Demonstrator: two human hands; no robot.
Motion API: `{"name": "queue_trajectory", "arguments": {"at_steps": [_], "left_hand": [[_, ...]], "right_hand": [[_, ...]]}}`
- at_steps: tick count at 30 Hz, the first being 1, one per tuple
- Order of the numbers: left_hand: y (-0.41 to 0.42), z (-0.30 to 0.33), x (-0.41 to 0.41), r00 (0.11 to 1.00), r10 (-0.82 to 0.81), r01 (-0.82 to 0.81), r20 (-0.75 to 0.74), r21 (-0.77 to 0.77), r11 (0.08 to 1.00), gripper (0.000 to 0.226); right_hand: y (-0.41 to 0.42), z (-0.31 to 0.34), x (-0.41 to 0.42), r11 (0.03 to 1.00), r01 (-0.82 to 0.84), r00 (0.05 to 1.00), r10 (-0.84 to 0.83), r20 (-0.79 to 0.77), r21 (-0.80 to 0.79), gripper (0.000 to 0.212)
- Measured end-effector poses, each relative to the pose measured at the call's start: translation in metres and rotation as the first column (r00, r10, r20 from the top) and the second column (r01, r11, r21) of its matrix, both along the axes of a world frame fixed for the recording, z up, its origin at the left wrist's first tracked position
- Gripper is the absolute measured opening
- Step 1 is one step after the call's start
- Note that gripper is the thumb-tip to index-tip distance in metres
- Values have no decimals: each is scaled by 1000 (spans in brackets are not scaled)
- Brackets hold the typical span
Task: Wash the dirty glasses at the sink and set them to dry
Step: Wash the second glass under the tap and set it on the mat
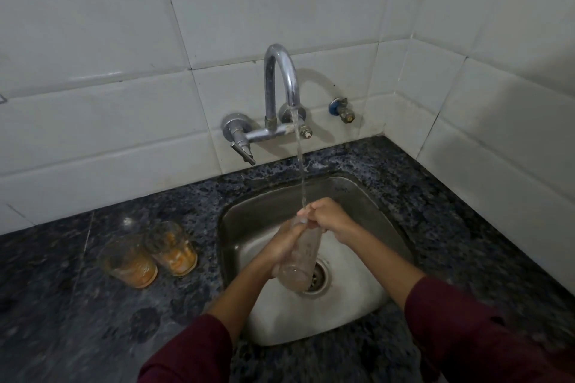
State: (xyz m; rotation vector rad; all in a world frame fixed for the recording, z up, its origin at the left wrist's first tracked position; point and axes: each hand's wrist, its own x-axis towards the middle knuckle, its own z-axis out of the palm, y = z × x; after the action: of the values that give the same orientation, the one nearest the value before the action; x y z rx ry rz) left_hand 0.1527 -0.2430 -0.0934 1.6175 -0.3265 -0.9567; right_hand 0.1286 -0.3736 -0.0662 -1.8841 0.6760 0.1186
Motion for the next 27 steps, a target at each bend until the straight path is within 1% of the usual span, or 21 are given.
{"name": "queue_trajectory", "arguments": {"at_steps": [1,3,7,9,11,12,13,14,15,16,17,18,19,20,21,22,23,24,25,26,27], "left_hand": [[2,-1,-1,995,12,-13,-101,-8,1000,24],[4,1,-4,964,65,-62,-258,22,998,26],[7,-10,-1,890,159,-160,-427,34,987,29],[6,-18,1,869,198,-198,-454,47,979,37],[5,-24,4,870,244,-245,-428,53,968,41],[3,-24,5,876,269,-281,-401,30,959,41],[3,-26,5,879,290,-315,-378,-4,949,41],[1,-24,6,879,312,-353,-361,-52,934,41],[-2,-21,8,869,329,-391,-370,-106,914,41],[-4,-19,9,853,338,-425,-398,-155,892,42],[-8,-16,11,843,355,-459,-403,-195,867,43],[-11,-12,12,832,383,-495,-401,-228,838,43],[-14,-9,15,835,405,-509,-372,-243,826,42],[-17,-6,18,844,411,-504,-343,-250,826,39],[-18,-3,19,868,399,-475,-296,-256,842,36],[-18,-2,22,894,386,-437,-226,-257,862,37],[-18,-2,26,926,364,-377,-100,-240,894,39],[-17,-2,28,940,341,-328,24,-225,917,38],[-17,-1,30,935,334,-303,120,-220,927,33],[-18,0,33,926,340,-300,164,-229,926,26],[-18,6,33,922,355,-313,152,-245,918,20]], "right_hand": [[0,-3,-2,999,11,1000,-11,-10,34,16],[1,-12,-4,994,43,999,-40,-23,105,15],[2,-23,-8,985,56,998,-56,-7,162,13],[2,-26,-8,976,64,998,-69,14,207,17],[2,-28,-9,966,106,991,-121,51,238,18],[3,-26,-10,965,115,988,-137,78,236,20],[7,-26,-16,965,111,986,-137,97,240,27],[9,-24,-21,960,91,987,-122,104,267,44],[11,-23,-26,939,41,991,-82,106,342,64],[15,-22,-31,894,-18,995,-29,98,447,81],[18,-18,-34,849,-80,992,18,124,522,92],[19,-17,-35,840,-137,985,58,164,525,100],[19,-17,-33,873,-181,975,101,196,452,105],[19,-15,-30,925,-191,971,129,202,328,108],[18,-10,-29,970,-193,968,163,192,150,111],[15,-8,-27,977,-208,962,214,170,-55,113],[13,-7,-26,935,-244,948,286,141,-260,115],[12,-8,-28,853,-288,930,357,84,-435,115],[13,-8,-30,763,-321,914,404,27,-561,114],[14,-9,-31,713,-326,909,417,2,-621,113],[13,-11,-31,712,-314,909,416,17,-628,113]]}}
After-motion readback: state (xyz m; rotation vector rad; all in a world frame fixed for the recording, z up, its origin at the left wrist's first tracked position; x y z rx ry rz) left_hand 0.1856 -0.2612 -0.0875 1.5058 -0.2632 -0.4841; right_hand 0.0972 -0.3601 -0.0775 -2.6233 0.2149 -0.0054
